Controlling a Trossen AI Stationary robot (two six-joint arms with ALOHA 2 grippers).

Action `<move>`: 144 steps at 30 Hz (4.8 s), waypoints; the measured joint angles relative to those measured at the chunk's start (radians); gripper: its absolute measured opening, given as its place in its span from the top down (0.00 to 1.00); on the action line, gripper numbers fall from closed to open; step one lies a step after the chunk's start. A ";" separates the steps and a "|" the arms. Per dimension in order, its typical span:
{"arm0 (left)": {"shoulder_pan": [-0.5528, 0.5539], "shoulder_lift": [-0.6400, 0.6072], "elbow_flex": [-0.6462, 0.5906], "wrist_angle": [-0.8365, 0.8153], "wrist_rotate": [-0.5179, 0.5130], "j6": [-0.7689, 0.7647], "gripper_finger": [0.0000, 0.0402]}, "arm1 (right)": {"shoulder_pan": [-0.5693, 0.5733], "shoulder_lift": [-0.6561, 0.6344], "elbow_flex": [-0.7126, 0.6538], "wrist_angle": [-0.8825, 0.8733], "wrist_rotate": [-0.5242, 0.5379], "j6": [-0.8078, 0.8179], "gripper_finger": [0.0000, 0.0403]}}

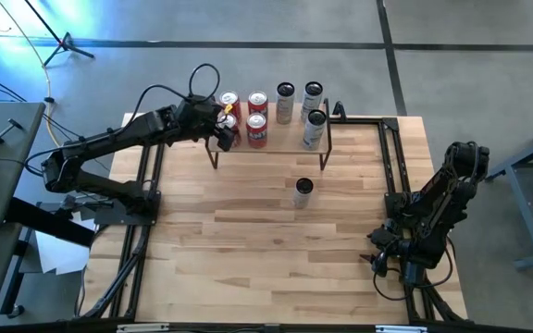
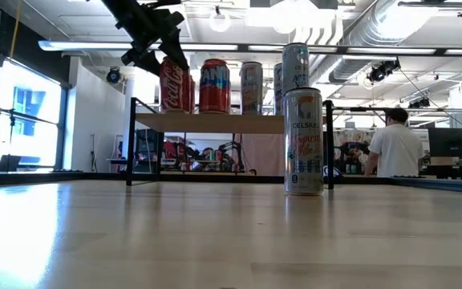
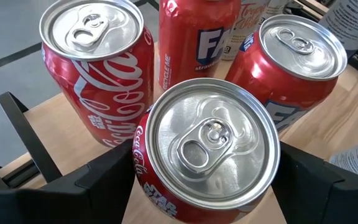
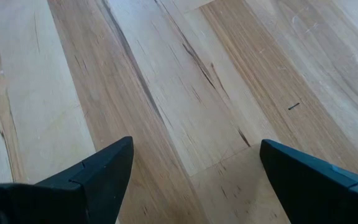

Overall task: Place canned beverage on shelf
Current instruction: Put the red white soda can on the shelf aligned with the red white soda can, then put the white yellow soda can on the shelf aligned with the white yellow soda can

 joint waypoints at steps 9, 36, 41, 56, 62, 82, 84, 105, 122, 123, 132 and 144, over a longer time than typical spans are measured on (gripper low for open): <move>0.000 0.000 0.000 -0.018 -0.001 0.005 0.22 | 0.000 0.000 0.000 0.000 0.000 0.000 0.16; -0.081 -0.137 0.002 -0.175 -0.087 -0.090 0.13 | 0.000 0.000 0.000 0.000 0.000 0.000 0.16; -0.171 -0.160 0.002 -0.270 -0.078 -0.201 0.13 | 0.000 0.000 0.000 0.000 0.000 0.000 0.16; -0.477 -0.014 0.001 -0.086 -0.057 -0.350 0.13 | 0.000 0.000 0.000 0.000 0.000 0.000 0.16; -0.536 0.131 0.001 0.135 -0.048 -0.272 0.16 | 0.000 0.000 0.000 0.000 0.000 0.000 0.16; -0.704 0.565 0.000 1.011 -0.554 -0.028 0.16 | 0.000 0.000 0.000 0.000 0.000 0.000 0.16; -0.708 0.606 0.000 1.067 -0.568 0.000 0.16 | 0.000 0.000 0.000 0.000 0.000 0.000 0.16; -0.646 0.799 0.000 1.333 -0.600 0.112 0.16 | 0.000 0.000 0.000 0.000 0.003 0.000 0.16; -0.535 0.799 0.001 1.253 -0.346 0.035 0.16 | 0.000 0.000 0.000 0.000 0.003 0.000 0.16; -0.533 0.800 0.001 1.245 -0.342 0.031 0.16 | 0.000 0.000 0.000 0.000 0.003 0.000 0.16; -0.517 0.800 0.001 1.201 -0.303 -0.005 0.16 | 0.000 0.000 0.000 0.000 0.003 0.000 0.16; -0.523 0.802 0.001 1.230 -0.206 0.047 0.44 | 0.000 0.000 0.000 0.000 0.003 0.000 0.16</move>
